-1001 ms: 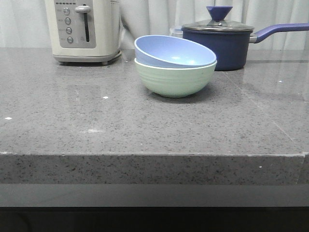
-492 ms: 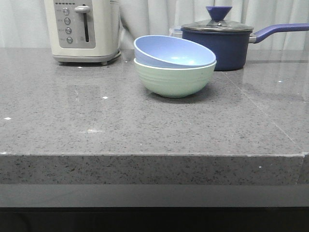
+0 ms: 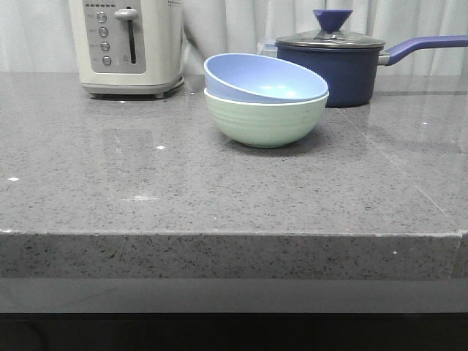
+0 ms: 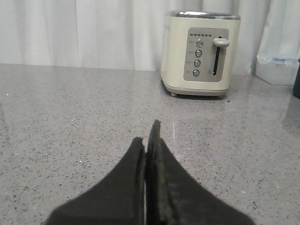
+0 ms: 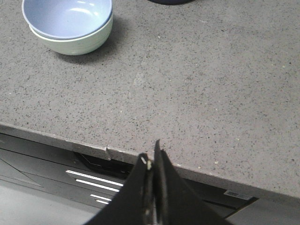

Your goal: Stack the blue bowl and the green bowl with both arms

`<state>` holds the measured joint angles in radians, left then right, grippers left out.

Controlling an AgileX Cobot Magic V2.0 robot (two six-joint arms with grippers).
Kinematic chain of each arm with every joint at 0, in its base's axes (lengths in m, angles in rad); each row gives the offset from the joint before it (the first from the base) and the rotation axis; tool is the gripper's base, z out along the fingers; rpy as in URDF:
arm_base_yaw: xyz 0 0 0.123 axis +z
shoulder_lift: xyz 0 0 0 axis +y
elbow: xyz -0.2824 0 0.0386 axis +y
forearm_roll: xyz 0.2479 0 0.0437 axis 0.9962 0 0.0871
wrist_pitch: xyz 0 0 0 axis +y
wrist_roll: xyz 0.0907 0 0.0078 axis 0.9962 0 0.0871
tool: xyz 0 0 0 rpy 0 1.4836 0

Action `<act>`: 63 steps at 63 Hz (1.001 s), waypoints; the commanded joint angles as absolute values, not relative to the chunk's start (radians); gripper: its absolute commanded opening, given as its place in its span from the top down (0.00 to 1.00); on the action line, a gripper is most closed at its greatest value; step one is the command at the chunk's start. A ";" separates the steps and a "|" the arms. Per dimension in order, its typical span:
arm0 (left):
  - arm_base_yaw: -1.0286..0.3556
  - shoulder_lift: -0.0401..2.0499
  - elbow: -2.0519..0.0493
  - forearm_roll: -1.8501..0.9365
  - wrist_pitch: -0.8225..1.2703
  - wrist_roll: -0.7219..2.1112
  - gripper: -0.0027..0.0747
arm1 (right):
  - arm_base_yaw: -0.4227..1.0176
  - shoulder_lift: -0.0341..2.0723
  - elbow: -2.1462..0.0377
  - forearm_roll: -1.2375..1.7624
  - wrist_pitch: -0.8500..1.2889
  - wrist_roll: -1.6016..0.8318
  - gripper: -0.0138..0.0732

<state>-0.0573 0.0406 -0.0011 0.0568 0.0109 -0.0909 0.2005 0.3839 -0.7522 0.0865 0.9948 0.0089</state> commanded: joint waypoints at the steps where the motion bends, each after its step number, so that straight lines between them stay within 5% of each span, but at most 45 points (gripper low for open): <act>1: -0.049 0.022 0.006 0.034 -0.113 -0.090 0.99 | 0.200 0.390 -0.775 0.080 0.926 0.007 0.90; 63: -0.039 -0.021 0.010 0.021 -0.074 -0.090 0.99 | 0.200 0.391 -0.775 0.080 0.928 0.007 0.90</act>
<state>-0.0328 -0.0043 0.0042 0.0296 0.0000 -0.0888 0.2005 0.3839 -0.7522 0.0848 0.9948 0.0089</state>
